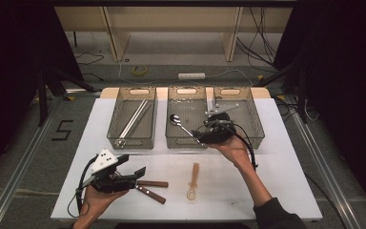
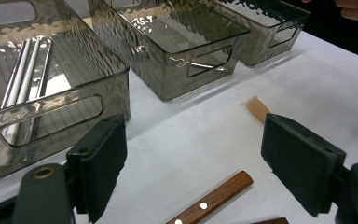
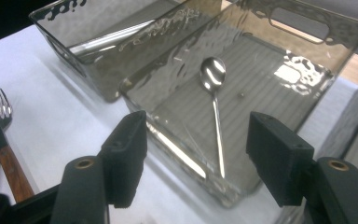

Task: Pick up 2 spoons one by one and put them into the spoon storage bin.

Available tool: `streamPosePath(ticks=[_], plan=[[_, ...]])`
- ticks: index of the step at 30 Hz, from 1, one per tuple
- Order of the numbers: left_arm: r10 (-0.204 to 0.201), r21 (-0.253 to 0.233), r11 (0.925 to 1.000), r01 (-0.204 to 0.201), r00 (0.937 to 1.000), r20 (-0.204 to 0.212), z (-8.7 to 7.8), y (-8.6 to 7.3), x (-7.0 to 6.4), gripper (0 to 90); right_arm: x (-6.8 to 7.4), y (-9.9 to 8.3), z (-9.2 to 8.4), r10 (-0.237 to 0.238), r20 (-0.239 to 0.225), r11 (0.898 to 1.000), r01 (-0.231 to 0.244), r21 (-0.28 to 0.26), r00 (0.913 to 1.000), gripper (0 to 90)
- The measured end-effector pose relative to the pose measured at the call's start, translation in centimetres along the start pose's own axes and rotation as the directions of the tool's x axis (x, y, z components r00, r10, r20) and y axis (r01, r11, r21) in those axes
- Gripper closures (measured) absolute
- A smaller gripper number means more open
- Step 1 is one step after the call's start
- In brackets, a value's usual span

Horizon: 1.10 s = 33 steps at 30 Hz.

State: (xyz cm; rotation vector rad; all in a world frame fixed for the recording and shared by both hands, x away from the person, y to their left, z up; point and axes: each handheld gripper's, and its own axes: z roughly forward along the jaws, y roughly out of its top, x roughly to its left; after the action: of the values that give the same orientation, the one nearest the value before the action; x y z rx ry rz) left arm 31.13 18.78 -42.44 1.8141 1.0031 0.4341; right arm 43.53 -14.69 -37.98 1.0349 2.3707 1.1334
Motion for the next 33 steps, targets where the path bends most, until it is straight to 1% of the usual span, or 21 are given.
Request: streamPosePath(ticks=[5, 9, 12, 14, 18, 19, 21, 24, 26, 31, 33], plan=[[-0.028, 0.015, 0.9995, 0.028, 0.9996, -0.005, 0.3, 0.0, -0.3, 21.7, 0.5, -1.9, -0.9, -0.008, 0.014, 1.0, 0.008, -0.014, 0.9999, 37.7], [-0.03, 0.036, 0.9989, 0.031, 0.9995, -0.01, 0.7, 0.1, -0.8, 21.3, 0.6, -3.4, -1.5, -0.016, 0.022, 1.0, 0.017, -0.023, 0.9996, 36.8], [-0.044, 0.045, 0.998, 0.044, 0.999, -0.008, 1.0, 0.1, -1.2, 21.2, 0.7, -4.4, -2.0, -0.02, 0.028, 0.999, 0.021, -0.029, 0.9994, 35.8], [-0.044, 0.056, 0.9974, 0.044, 0.999, -0.008, 1.3, 0.2, -1.6, 21.0, 0.7, -5.1, -2.5, -0.021, 0.034, 0.999, 0.022, -0.041, 0.9992, 35.5], [-0.039, 0.08, 0.996, 0.04, 0.9991, -0.014, 1.9, 0.2, -2.2, 20.2, 0.7, -6.5, -3.5, -0.014, 0.038, 0.998, 0.016, -0.058, 0.9992, 34.9], [-0.046, 0.083, 0.9954, 0.046, 0.9989, -0.011, 2.0, 0.3, -2.4, 20.0, 0.7, -6.9, -3.7, -0.01, 0.04, 0.998, 0.012, -0.061, 0.9991, 34.9], [-0.041, 0.088, 0.9953, 0.042, 0.9991, -0.01, 2.2, 0.3, -2.6, 19.9, 0.6, -7.6, -4.0, -0.002, 0.044, 0.998, 0.005, -0.062, 0.999, 34.4], [-0.05, 0.093, 0.9944, 0.051, 0.9987, -0.012, 2.4, 0.4, -2.8, 19.4, 0.4, -8.5, -4.6, 0.01, 0.048, 0.997, -0.007, -0.072, 0.9988, 34.1], [-0.061, 0.093, 0.9938, 0.062, 0.9981, -0.011, 2.6, 0.4, -2.9, 19.3, 0.3, -9.0, -5.0, 0.021, 0.053, 0.997, -0.016, -0.082, 0.9984, 34.0], [-0.065, 0.099, 0.9929, 0.066, 0.9977, -0.018, 2.9, 0.5, -3.2, 19.0, 0.2, -10.0, -6.1, 0.042, 0.07, 0.993, -0.033, -0.115, 0.9967, 33.1], [-0.067, 0.1, 0.9926, 0.068, 0.9976, -0.018, 3.1, 0.5, -3.3, 18.8, 0.1, -10.4, -6.4, 0.047, 0.068, 0.992, -0.039, -0.122, 0.9966, 32.7]])
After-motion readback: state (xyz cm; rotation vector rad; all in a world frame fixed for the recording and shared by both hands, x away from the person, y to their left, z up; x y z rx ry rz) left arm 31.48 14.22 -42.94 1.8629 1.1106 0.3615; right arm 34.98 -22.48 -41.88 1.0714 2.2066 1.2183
